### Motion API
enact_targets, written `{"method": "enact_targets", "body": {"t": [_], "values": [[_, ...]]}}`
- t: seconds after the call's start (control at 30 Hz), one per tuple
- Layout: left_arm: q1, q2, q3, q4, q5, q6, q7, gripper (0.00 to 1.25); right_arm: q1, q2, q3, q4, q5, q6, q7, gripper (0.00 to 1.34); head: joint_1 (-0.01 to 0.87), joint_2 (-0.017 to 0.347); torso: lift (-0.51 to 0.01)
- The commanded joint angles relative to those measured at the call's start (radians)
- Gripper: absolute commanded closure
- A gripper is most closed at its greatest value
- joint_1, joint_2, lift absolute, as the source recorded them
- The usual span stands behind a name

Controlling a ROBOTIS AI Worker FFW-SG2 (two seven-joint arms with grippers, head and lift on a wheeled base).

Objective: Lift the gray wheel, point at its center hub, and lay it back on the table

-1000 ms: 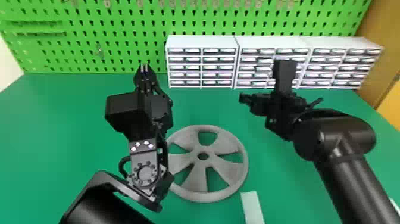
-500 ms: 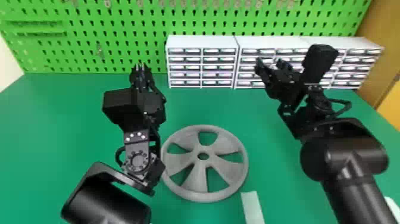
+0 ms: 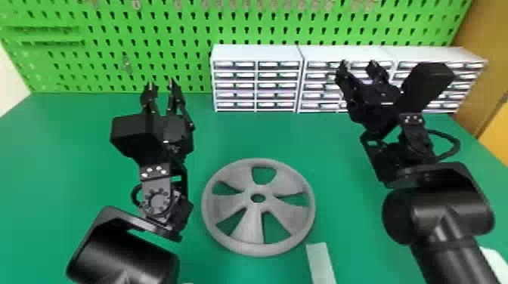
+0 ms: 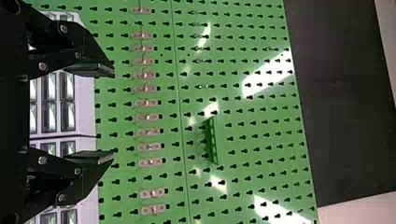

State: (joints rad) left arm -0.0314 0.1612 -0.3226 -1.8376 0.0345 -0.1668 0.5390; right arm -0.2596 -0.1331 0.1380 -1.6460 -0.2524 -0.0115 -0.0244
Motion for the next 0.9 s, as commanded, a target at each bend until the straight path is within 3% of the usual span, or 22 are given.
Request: {"method": "enact_targets", "body": {"t": [0.0,0.27,0.57,0.7,0.87], "values": [[0.011,-0.009,0.046,0.026,0.013,-0.023,-0.034,0.78,0.003,-0.007,0.005,0.0,0.007,0.002,0.0,0.58,0.692,0.048,-0.096],[0.031,-0.017,0.117,0.067,0.097,-0.02,-0.122,0.6,0.016,-0.025,0.02,0.0,0.007,0.061,-0.019,0.52,0.692,0.048,-0.096],[0.025,-0.019,0.165,0.07,0.148,0.082,-0.205,0.51,0.019,-0.039,0.034,0.002,0.03,0.139,-0.032,0.45,0.692,0.048,-0.096],[0.018,-0.019,0.168,0.069,0.157,0.125,-0.218,0.5,0.02,-0.039,0.032,0.002,0.044,0.162,-0.04,0.45,0.692,0.048,-0.096],[-0.007,-0.022,0.189,0.09,0.165,0.182,-0.284,0.5,0.02,-0.042,0.029,0.005,0.05,0.165,-0.052,0.44,0.692,0.048,-0.096]]}}
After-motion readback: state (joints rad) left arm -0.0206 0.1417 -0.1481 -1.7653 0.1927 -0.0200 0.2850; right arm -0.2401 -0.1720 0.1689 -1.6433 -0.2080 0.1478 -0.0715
